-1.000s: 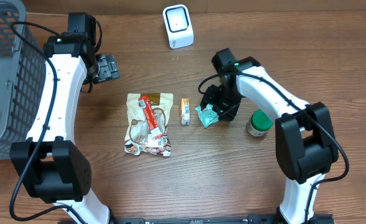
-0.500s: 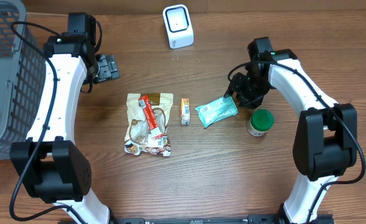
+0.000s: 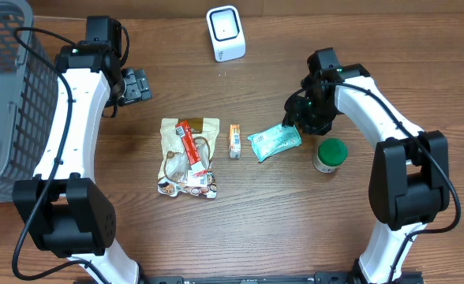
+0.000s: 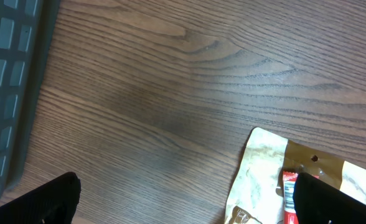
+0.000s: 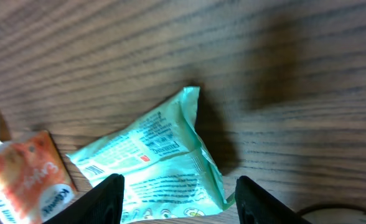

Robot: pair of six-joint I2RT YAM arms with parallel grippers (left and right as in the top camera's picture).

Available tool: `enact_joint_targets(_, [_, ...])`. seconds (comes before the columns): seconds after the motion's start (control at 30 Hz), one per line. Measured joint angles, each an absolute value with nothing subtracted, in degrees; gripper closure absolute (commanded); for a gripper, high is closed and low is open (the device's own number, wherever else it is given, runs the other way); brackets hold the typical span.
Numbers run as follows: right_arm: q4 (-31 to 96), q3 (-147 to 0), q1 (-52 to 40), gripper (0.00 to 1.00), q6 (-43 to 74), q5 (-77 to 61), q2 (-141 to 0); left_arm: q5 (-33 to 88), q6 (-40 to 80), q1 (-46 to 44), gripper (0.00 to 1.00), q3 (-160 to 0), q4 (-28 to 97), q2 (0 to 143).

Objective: Scan the item barcode

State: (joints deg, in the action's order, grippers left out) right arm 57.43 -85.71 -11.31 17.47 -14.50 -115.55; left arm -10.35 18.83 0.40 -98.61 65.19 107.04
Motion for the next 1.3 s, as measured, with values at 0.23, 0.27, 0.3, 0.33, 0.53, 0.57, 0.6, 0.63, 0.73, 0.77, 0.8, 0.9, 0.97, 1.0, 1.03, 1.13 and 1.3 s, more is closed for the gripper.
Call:
enact_joint_targets(0.23, [56.4, -82.5, -11.4, 0.42, 16.1, -14.2, -115.5, -10.3, 18.8, 0.4, 0.0, -98.6, 65.2, 107.0])
enact_joint_targets(0.27, [55.9, -81.9, -11.4, 0.43, 16.0, -14.2, -115.6, -10.3, 18.8, 0.4, 0.0, -98.6, 65.2, 107.0])
enact_joint_targets(0.3, [55.3, -81.3, -11.4, 0.44, 15.8, -14.2, -115.5, -10.3, 18.8, 0.4, 0.0, -98.6, 65.2, 107.0])
enact_joint_targets(0.33, [54.4, -80.6, -11.4, 0.45, 15.8, -14.2, -115.5, -10.3, 18.8, 0.4, 0.01, -98.6, 65.2, 107.0])
enact_joint_targets(0.53, [49.1, -76.9, -11.3, 0.51, 15.2, -14.7, -115.5, -10.3, 18.8, 0.4, 0.01, -98.6, 65.2, 107.0])
enact_joint_targets(0.57, [48.6, -76.5, -11.3, 0.51, 15.2, -15.0, -115.3, -10.3, 18.8, 0.4, 0.0, -98.6, 65.2, 107.0])
enact_joint_targets(0.6, [48.2, -76.2, -11.3, 0.53, 15.1, -15.1, -115.1, -10.3, 18.8, 0.4, 0.01, -98.6, 65.2, 107.0])
enact_joint_targets(0.63, [48.0, -76.0, -11.3, 0.55, 15.1, -15.2, -115.0, -10.3, 18.8, 0.4, 0.0, -98.6, 65.2, 107.0])
enact_joint_targets(0.73, [47.7, -75.9, -11.3, 0.68, 15.0, -15.9, -115.0, -10.3, 18.8, 0.4, 0.01, -98.6, 65.2, 107.0])
enact_joint_targets(0.77, [47.7, -75.9, -11.4, 0.7, 15.2, -16.4, -115.0, -10.3, 18.8, 0.4, 0.01, -98.6, 65.2, 107.0])
enact_joint_targets(0.8, [47.6, -75.9, -11.4, 0.73, 15.0, -16.7, -115.0, -10.3, 18.8, 0.4, 0.0, -98.6, 65.2, 107.0])
enact_joint_targets(0.9, [47.6, -75.9, -11.3, 0.96, 14.9, -18.3, -114.9, -10.3, 18.8, 0.4, 0.0, -98.6, 65.2, 107.0])
enact_joint_targets(0.97, [47.8, -76.0, -11.2, 0.96, 15.1, -19.2, -114.8, -10.3, 18.8, 0.4, 0.0, -98.6, 65.2, 107.0])
enact_joint_targets(1.0, [48.1, -76.0, -11.2, 0.96, 15.2, -19.4, -114.8, -10.3, 18.8, 0.4, 0.0, -98.6, 65.2, 107.0])
enact_joint_targets(1.03, [48.3, -76.0, -11.2, 0.96, 15.2, -19.5, -114.8, -10.3, 18.8, 0.4, 0.0, -98.6, 65.2, 107.0])
enact_joint_targets(1.13, [50.2, -76.6, -11.2, 0.96, 15.0, -19.8, -114.8, -10.3, 18.8, 0.4, 0.0, -98.6, 65.2, 107.0])
enact_joint_targets(1.3, [56.3, -80.9, -10.9, 0.96, 13.8, -18.9, -114.8, -10.3, 18.8, 0.4, 0.0, -98.6, 65.2, 107.0])
